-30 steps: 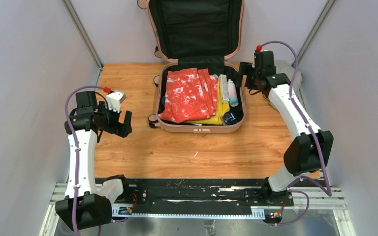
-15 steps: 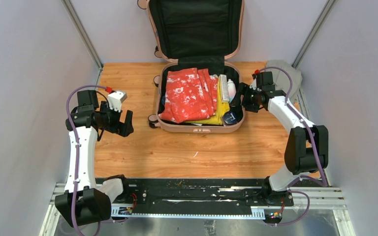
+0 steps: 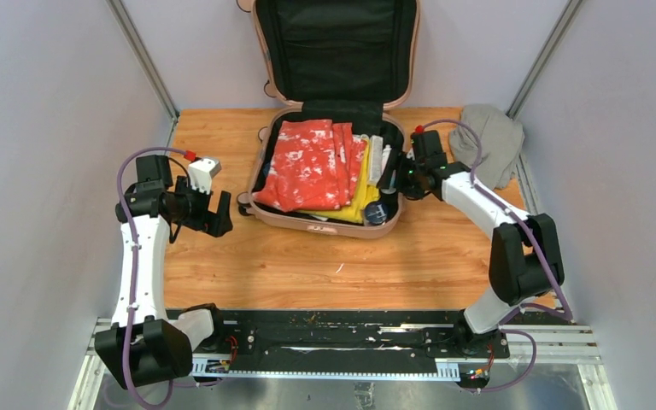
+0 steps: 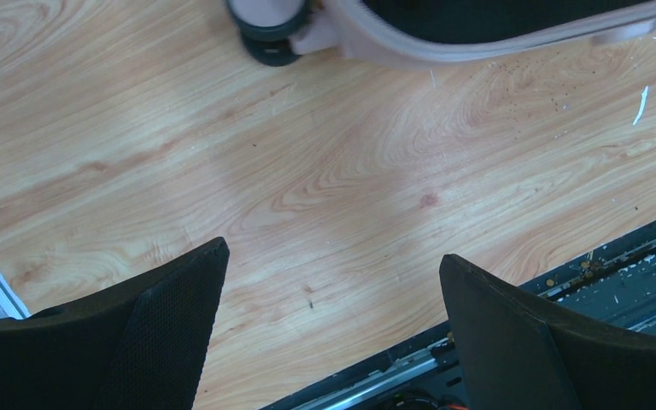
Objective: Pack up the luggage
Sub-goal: Move the luggage to the center of the board, then close the luggage at the center of the board.
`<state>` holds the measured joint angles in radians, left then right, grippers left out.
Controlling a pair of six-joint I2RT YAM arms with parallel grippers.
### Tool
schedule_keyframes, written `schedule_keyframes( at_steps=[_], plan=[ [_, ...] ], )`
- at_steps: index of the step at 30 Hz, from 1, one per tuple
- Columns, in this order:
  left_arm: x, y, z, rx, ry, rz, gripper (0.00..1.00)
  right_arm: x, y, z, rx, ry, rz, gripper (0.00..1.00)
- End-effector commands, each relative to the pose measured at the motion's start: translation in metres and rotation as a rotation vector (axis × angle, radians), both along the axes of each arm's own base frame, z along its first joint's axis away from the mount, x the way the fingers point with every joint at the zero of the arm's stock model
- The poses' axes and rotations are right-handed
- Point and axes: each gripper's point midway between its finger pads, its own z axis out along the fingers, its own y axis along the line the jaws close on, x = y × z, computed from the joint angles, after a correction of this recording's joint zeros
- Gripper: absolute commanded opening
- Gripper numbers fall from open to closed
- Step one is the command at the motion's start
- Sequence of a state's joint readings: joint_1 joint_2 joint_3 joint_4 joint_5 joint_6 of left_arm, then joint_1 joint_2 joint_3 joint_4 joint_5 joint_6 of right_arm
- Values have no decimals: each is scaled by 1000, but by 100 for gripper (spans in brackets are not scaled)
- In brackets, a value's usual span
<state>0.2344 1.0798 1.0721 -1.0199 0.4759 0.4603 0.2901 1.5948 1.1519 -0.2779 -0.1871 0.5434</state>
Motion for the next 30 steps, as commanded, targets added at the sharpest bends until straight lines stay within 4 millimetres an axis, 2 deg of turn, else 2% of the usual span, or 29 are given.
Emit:
schedule_keyframes(
  at_steps=[1,6,9,14,15,18,23,27,30],
  plan=[
    [2,1,0,-1,4,-5,100,-51,83,1,159,102,150,75],
    [4,6,-1,19,9,4,100,-61,91,15,165,79,166,82],
    [4,8,-1,33,7,8,100,-46,72,42,120,-5,154,87],
    [2,8,-1,38,3,2,100,15,23,115,44,-245,96,94],
    [2,8,-2,39,7,0,100,30,12,126,18,-275,78,94],
    [2,8,-6,37,17,-6,100,71,-3,148,-58,-349,62,94],
    [2,13,-16,57,52,-14,100,132,-8,166,-181,-446,64,92],
    [1,18,-28,71,87,-27,100,169,-15,176,-246,-504,36,90],
    [-2,20,-40,64,125,-34,100,196,-20,176,-255,-532,14,88]
  ],
)
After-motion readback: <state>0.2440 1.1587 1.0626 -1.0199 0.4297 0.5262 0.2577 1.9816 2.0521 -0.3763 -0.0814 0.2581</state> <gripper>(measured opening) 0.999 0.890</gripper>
